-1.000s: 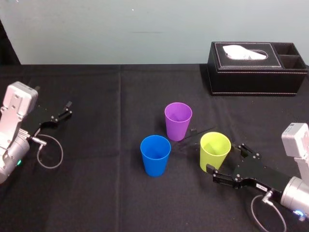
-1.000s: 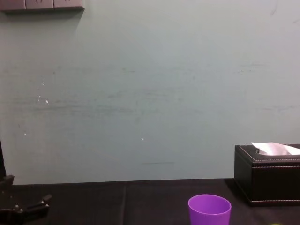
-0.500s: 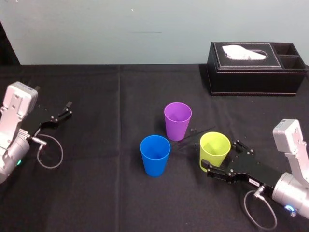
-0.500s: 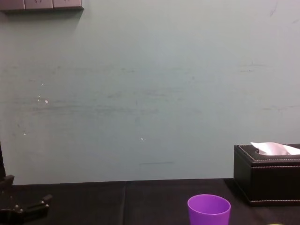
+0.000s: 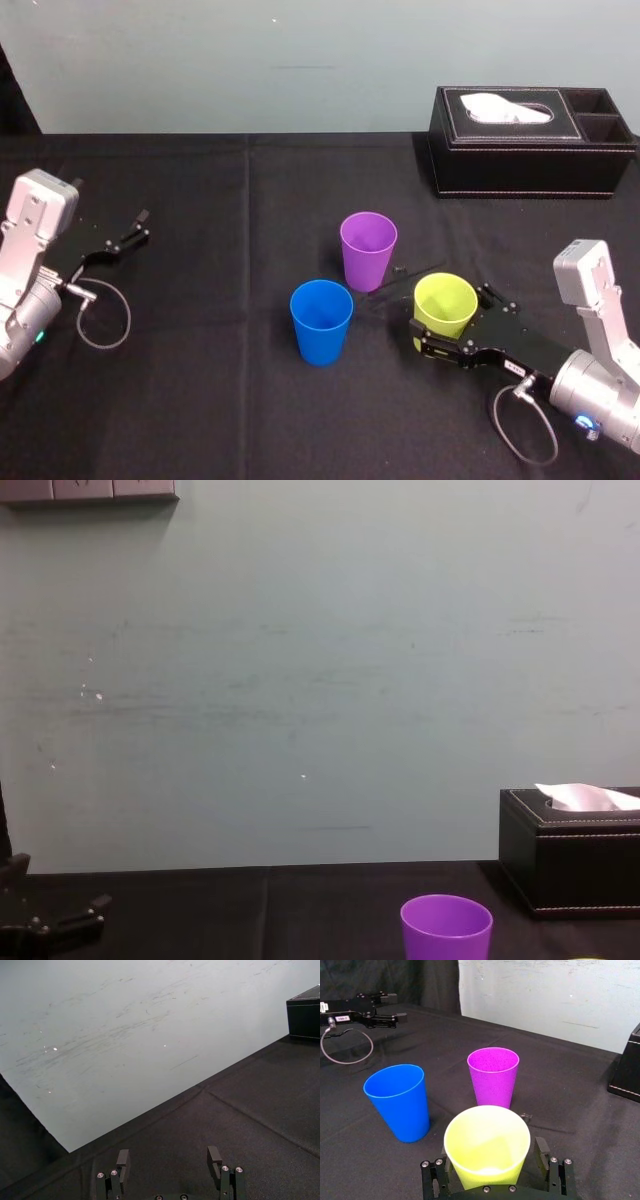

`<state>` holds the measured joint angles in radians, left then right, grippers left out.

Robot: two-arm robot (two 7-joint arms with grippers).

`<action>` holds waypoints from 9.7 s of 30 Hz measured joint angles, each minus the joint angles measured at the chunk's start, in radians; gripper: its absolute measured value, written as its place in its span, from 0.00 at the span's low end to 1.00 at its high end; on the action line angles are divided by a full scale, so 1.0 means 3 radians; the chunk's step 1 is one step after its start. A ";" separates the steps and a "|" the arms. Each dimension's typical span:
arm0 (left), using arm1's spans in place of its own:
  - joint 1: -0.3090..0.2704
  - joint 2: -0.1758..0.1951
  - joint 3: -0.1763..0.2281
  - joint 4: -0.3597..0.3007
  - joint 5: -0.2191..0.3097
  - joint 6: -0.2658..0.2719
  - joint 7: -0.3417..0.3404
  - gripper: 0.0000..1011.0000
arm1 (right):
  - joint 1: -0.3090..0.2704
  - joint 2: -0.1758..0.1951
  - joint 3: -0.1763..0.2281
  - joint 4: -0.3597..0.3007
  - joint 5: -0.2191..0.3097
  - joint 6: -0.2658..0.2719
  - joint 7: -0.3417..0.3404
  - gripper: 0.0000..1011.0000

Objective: Stack the three plastic cups sequentially using one hand.

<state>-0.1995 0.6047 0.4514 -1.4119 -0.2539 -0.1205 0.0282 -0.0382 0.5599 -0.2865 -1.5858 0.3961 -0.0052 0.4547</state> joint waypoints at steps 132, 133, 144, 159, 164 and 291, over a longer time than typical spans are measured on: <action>0.0000 0.0000 0.0000 0.0000 0.0000 0.0000 0.0000 1.00 | 0.1595 -0.0298 -0.0710 0.0709 -0.0021 0.0463 0.0277 0.80; 0.0000 0.0000 0.0000 0.0000 0.0000 0.0000 0.0000 1.00 | 0.1595 -0.0298 -0.0709 0.0708 -0.0021 0.0465 0.0276 0.82; 0.0000 0.0000 0.0000 0.0000 0.0000 0.0000 0.0000 1.00 | 0.1595 -0.0298 -0.0706 0.0703 -0.0017 0.0470 0.0275 0.99; 0.0000 0.0000 0.0000 0.0000 0.0000 0.0000 0.0000 1.00 | 0.1361 -0.0078 -0.0584 0.0248 0.0056 0.0498 0.0281 0.99; 0.0000 0.0000 0.0000 0.0000 0.0000 0.0000 0.0000 1.00 | 0.1145 0.0173 -0.0557 -0.0101 0.0111 0.0578 0.0366 0.99; 0.0000 0.0000 0.0000 0.0000 0.0000 0.0000 0.0000 1.00 | 0.1140 -0.0201 -0.1048 0.0462 -0.0033 0.0309 0.0514 0.99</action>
<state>-0.1995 0.6047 0.4514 -1.4120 -0.2539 -0.1205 0.0283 0.3037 0.4996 -0.6009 -1.4472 0.3862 0.0875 0.6091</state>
